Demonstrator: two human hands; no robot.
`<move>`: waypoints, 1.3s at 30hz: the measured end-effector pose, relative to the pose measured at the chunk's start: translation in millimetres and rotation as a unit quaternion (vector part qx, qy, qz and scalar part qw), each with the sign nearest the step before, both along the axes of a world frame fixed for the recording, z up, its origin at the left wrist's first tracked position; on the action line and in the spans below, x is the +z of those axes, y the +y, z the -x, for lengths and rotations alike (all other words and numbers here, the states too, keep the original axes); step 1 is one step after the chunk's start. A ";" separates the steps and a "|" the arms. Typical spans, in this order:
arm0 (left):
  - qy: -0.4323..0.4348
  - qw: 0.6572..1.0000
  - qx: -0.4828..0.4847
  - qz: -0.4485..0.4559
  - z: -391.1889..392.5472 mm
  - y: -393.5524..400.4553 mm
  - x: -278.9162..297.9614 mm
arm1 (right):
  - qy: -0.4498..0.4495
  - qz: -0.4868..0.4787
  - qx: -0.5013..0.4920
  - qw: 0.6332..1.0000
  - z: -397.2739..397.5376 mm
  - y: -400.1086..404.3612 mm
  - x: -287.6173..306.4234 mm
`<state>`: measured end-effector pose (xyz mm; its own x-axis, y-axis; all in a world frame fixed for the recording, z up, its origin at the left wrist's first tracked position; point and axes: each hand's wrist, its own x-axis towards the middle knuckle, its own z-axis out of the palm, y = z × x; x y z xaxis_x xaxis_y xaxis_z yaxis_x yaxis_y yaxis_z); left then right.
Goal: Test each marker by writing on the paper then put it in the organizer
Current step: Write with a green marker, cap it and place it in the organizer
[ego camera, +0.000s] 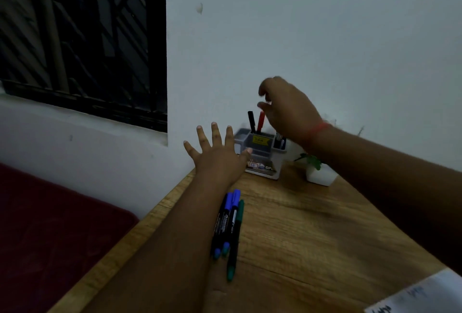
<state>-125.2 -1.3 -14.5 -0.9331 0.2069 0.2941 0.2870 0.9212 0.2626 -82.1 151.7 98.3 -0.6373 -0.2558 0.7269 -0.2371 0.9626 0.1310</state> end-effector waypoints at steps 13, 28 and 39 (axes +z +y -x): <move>-0.043 0.999 0.022 0.000 2.4 -9.3 -2.2 | -0.230 -0.140 0.214 0.939 -142.3 -32.4 -114.8; -0.011 1.000 0.012 0.013 -1.0 -5.1 -1.2 | -0.251 -0.214 0.232 0.915 -150.6 -29.3 -106.5; 0.144 0.980 -0.131 0.038 -67.9 43.8 29.1 | -0.161 0.315 0.111 0.929 -249.6 73.8 -84.1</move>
<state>-57.3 42.6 14.6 -0.7249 0.4604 0.5124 0.5690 0.8195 0.0687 167.5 225.5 14.2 -0.8306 0.0047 0.5568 -0.3672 0.7470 -0.5542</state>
